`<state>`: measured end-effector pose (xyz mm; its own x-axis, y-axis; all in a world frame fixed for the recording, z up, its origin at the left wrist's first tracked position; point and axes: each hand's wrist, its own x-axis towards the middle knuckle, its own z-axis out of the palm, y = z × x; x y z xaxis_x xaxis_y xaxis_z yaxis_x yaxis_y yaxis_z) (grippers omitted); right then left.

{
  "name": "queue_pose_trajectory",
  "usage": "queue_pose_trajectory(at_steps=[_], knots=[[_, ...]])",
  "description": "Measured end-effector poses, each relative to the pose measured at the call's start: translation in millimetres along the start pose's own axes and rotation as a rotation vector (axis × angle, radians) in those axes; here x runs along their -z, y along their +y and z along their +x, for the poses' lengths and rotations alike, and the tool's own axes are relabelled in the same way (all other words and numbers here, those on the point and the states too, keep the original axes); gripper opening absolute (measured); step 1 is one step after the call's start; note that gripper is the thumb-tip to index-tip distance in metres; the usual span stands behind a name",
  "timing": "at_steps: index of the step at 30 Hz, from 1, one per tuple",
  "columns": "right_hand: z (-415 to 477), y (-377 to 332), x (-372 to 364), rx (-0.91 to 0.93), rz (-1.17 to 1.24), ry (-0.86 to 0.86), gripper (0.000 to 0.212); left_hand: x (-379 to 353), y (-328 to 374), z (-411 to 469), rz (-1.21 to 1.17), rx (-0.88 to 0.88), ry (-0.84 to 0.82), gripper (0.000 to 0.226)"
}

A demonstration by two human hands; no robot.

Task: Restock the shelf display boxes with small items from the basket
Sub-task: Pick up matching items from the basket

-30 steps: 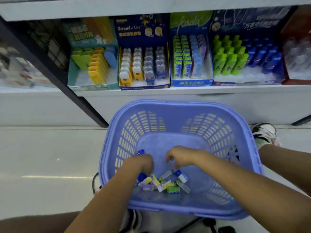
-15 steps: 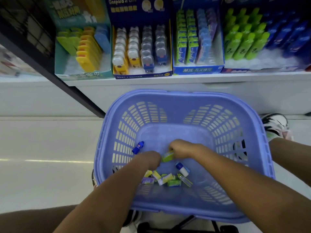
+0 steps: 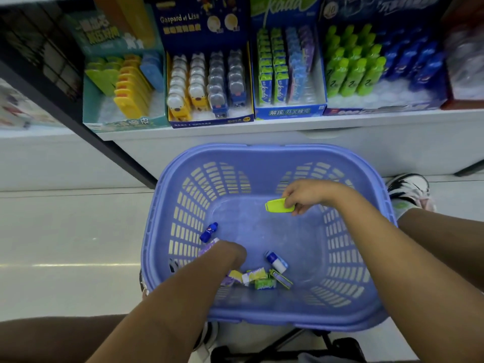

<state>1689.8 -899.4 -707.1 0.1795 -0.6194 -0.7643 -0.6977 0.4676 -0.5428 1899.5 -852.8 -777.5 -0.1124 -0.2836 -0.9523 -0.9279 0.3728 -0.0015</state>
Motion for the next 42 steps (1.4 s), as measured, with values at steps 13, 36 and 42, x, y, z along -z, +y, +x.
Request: queue_pose_trajectory(at_steps=[13,36,42], knots=[[-68,-45,25,0.262,0.23,0.301,0.024,71,-44,-51,-0.868,-0.233,0.513,0.04],[18,-379,-9,0.756,-0.581,0.783,0.025,65,-192,-163,-2.156,-0.513,1.323,0.011],[51,-388,-17,0.654,-0.587,0.8,0.024,60,-200,-150,-2.2,-0.504,1.306,0.015]])
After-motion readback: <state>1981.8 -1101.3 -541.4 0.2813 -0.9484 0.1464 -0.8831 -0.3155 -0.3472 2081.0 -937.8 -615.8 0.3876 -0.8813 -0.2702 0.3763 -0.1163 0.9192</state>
